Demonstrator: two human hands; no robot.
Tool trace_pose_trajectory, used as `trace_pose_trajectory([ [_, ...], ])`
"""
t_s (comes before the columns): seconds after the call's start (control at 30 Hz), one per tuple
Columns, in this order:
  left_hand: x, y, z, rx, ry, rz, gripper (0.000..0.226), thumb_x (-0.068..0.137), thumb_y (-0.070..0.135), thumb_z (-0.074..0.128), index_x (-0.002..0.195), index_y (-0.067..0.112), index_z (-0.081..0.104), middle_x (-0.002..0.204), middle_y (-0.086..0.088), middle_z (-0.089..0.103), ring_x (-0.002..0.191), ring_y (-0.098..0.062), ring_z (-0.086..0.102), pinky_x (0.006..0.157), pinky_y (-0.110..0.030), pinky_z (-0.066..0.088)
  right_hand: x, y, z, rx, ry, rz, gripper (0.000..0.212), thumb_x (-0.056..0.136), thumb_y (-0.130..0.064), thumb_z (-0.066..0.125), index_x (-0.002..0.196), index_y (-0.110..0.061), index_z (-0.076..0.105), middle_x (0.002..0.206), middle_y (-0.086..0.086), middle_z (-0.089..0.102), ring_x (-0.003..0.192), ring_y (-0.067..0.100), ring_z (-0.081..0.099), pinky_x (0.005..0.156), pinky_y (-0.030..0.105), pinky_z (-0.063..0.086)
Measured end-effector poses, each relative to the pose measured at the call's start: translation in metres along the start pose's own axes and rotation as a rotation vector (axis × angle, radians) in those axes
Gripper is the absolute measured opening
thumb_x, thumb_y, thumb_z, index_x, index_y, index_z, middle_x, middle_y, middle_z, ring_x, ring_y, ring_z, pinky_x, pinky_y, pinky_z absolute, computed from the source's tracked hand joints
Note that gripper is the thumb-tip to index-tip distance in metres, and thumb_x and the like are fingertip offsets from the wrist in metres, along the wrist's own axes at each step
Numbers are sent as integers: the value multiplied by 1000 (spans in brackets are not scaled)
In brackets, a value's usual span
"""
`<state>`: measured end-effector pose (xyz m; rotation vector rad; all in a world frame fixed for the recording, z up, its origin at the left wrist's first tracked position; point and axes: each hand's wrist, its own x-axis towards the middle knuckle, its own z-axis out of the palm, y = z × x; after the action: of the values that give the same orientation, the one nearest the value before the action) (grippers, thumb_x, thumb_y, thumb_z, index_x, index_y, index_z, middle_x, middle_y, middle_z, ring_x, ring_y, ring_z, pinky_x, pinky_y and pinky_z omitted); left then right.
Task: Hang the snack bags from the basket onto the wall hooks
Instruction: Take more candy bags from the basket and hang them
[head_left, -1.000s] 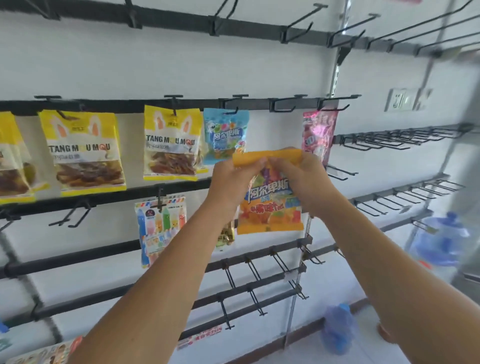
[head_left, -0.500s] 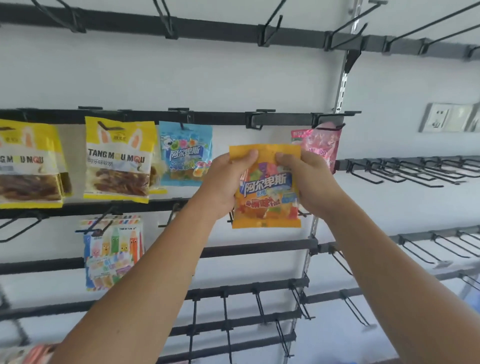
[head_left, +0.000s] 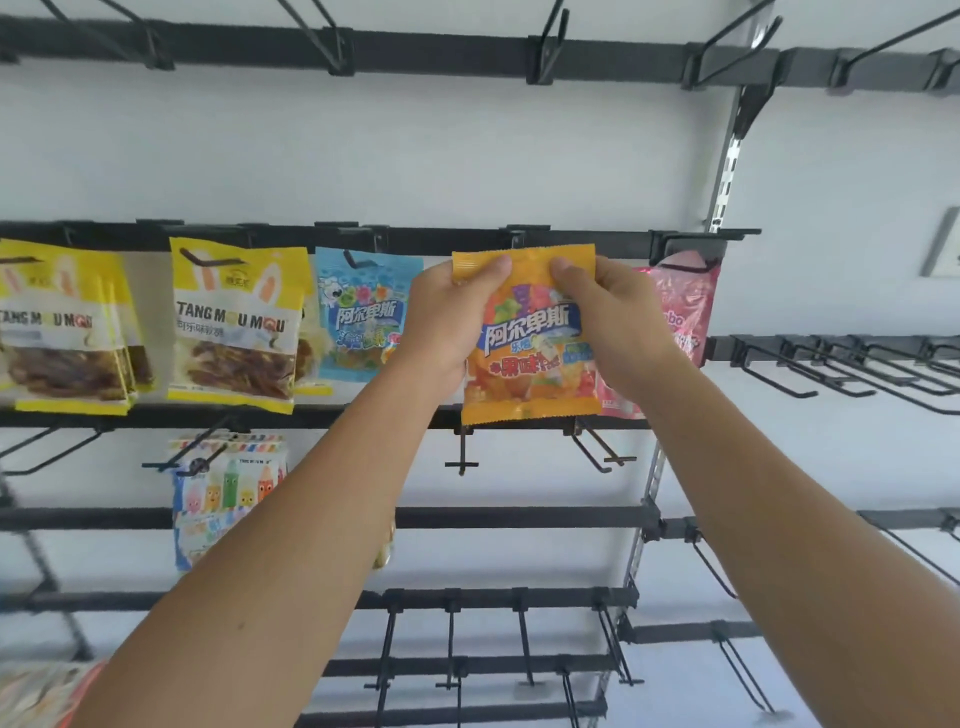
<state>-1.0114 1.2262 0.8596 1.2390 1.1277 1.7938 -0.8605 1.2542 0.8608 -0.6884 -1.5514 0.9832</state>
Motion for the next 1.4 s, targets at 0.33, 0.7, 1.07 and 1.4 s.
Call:
trace_pose_trajectory([
  [0.33, 21, -3, -2, 50, 6, -13, 17, 94, 26, 68, 81, 15, 69, 87, -10, 77, 78, -27, 76, 77, -48, 62, 20, 7, 11, -31, 76, 21, 25, 99, -24, 57, 87, -6, 69, 81, 12, 75, 72, 29, 74, 66, 42, 62],
  [0.7, 48, -25, 0, 275, 80, 27, 27, 93, 39, 67, 94, 13, 73, 91, -2, 77, 88, -21, 73, 87, -50, 59, 44, 32, 7, -285, 121, 33, 31, 100, -33, 55, 91, -7, 69, 74, -1, 75, 66, 13, 74, 60, 30, 59],
  [1.07, 86, -44, 9, 365, 185, -26, 34, 96, 45, 60, 113, 16, 60, 107, -1, 69, 99, -22, 68, 87, -45, 58, 78, 50, 16, -499, 216, 18, 25, 101, -33, 53, 115, -14, 63, 92, -2, 64, 79, 14, 63, 53, 22, 43],
  [1.4, 68, -62, 6, 619, 243, 201, 48, 100, 27, 57, 141, 10, 38, 127, -7, 60, 100, -16, 65, 74, -27, 56, 60, 58, 10, -535, 201, -30, 38, 102, -29, 51, 137, -14, 48, 107, -2, 63, 79, 7, 62, 62, 25, 53],
])
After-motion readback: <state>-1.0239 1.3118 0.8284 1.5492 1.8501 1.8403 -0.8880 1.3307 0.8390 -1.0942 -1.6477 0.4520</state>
